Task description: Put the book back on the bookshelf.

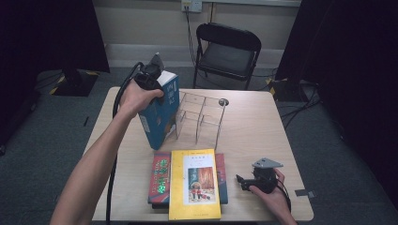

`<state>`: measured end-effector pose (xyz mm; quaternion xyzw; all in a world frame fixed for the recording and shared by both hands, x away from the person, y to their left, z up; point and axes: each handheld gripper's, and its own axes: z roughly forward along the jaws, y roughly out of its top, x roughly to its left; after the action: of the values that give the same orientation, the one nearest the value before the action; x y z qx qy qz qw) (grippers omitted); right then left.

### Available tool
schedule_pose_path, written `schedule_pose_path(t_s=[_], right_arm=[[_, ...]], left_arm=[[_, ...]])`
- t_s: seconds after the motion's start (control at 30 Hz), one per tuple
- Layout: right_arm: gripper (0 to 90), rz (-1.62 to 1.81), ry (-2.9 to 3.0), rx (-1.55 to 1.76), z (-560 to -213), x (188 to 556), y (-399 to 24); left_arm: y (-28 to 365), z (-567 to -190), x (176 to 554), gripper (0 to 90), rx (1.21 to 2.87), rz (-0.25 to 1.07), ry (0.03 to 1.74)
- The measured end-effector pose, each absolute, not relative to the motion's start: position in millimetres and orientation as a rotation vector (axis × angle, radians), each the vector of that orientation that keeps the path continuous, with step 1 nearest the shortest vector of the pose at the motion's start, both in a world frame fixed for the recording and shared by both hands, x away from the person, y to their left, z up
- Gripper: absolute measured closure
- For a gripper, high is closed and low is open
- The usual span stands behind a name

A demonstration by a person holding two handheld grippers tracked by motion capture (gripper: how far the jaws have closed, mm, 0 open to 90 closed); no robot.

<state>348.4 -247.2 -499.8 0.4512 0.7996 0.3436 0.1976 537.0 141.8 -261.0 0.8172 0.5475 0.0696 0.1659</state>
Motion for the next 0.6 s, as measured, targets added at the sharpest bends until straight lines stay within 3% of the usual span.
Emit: schedule_pose_path(t_s=[0.6], right_arm=[[10.6, 0.965, 2.244, 1.252, -500, 348, -247]], left_arm=[[139, -279, 566, 61.5, 2.314, 0.169, 1.614]])
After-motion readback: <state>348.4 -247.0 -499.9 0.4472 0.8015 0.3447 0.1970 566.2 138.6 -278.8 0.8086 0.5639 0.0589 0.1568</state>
